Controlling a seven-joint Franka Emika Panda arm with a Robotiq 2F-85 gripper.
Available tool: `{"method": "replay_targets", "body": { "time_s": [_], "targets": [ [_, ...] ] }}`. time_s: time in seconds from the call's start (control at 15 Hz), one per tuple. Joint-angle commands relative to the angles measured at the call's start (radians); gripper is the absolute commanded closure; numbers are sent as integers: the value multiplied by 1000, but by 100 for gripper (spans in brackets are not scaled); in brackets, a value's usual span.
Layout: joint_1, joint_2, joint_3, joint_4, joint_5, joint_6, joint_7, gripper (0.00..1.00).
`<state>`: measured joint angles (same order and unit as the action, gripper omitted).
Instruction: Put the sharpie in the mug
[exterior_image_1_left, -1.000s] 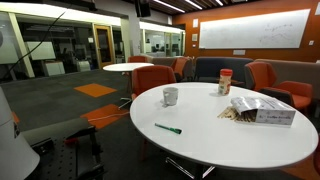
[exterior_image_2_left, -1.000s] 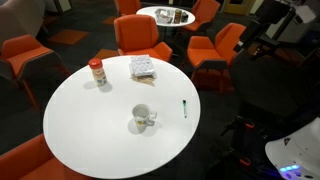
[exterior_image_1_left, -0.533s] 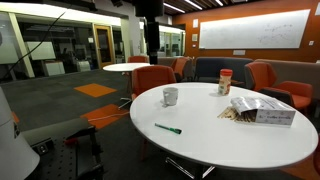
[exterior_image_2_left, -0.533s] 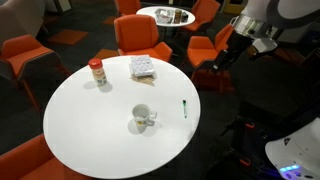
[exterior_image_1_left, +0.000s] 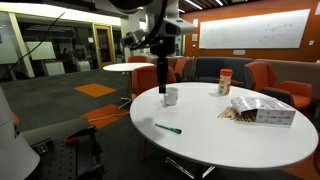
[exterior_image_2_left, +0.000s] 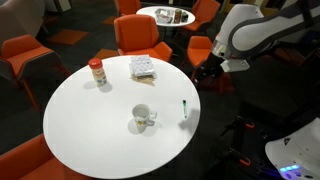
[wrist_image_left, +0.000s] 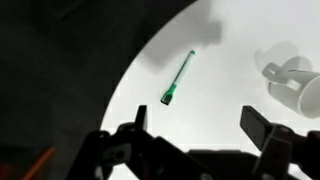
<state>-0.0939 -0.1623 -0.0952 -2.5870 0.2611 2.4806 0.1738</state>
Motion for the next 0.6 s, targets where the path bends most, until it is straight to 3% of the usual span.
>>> {"method": "replay_targets", "body": {
  "time_s": [0.0,0.53],
  "targets": [
    [10,129,26,57,10,39,104,0],
    [29,369,30,161,79,104,203,0]
  ]
}}
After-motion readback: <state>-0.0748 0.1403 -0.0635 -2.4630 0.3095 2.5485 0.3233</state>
